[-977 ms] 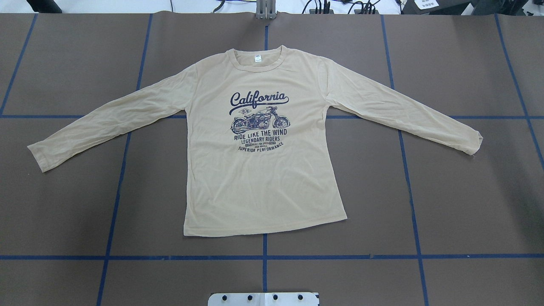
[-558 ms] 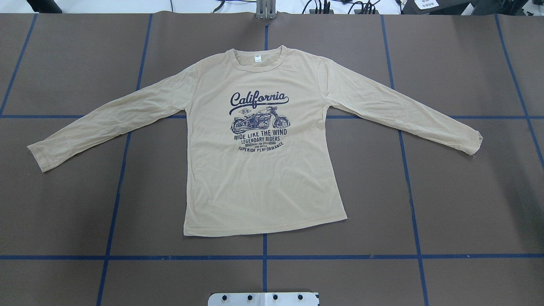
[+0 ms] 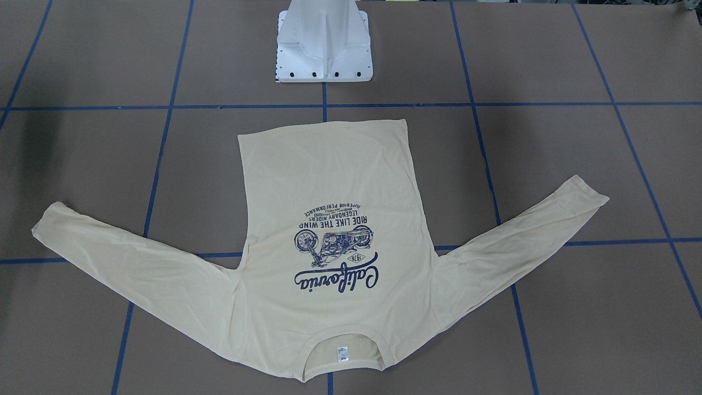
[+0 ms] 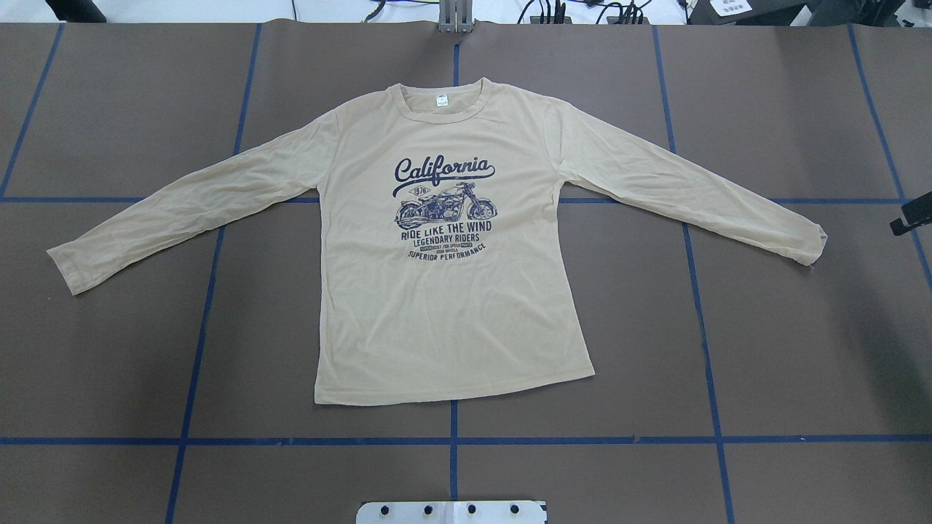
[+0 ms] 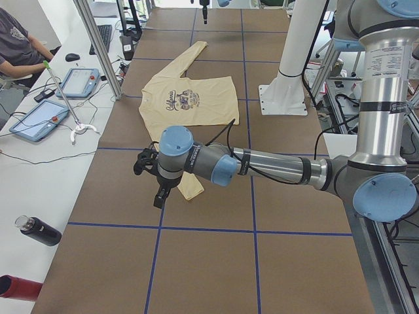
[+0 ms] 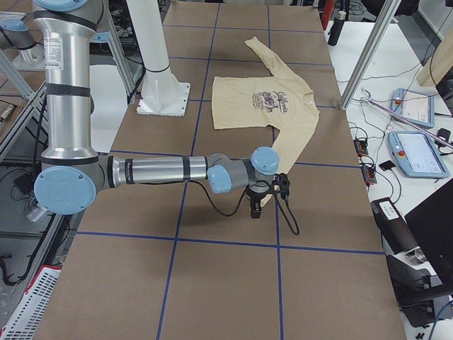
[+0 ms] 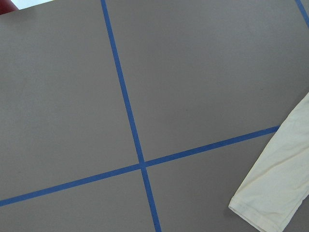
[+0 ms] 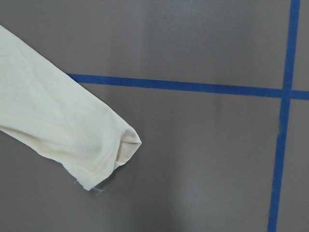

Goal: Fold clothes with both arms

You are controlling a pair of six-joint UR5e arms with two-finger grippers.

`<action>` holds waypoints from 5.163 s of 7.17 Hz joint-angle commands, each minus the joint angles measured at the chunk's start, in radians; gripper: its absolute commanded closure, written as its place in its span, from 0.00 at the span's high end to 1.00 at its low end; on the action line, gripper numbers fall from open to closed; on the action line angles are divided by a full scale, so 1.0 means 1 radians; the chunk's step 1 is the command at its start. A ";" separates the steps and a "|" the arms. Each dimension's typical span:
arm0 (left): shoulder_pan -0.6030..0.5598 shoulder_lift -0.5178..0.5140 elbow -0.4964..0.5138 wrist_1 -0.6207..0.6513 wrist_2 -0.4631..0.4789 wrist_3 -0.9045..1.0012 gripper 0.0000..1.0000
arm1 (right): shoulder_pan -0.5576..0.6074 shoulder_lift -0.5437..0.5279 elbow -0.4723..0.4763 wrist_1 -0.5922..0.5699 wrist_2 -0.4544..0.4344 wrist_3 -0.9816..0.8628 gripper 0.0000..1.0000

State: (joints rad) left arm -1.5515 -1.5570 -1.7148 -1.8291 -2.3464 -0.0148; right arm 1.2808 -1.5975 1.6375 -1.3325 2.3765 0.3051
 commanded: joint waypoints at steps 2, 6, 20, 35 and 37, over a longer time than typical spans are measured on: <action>0.023 0.000 0.000 -0.004 -0.001 0.001 1.00 | -0.102 0.100 -0.143 0.157 -0.057 0.204 1.00; 0.028 0.000 -0.002 -0.029 -0.001 -0.001 1.00 | -0.133 0.129 -0.254 0.274 -0.056 0.469 0.87; 0.028 0.000 0.011 -0.047 0.002 -0.001 1.00 | -0.143 0.186 -0.268 0.279 -0.018 0.543 0.00; 0.054 0.002 0.029 -0.044 0.001 0.003 1.00 | -0.731 1.201 -0.499 0.029 -0.696 0.962 0.00; 0.056 0.002 0.029 -0.044 -0.001 0.003 1.00 | -0.742 1.275 -0.635 0.105 -0.723 0.962 0.00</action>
State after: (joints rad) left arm -1.4967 -1.5554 -1.6866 -1.8730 -2.3464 -0.0123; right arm 0.5517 -0.3649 1.0926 -1.2893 1.6808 1.2693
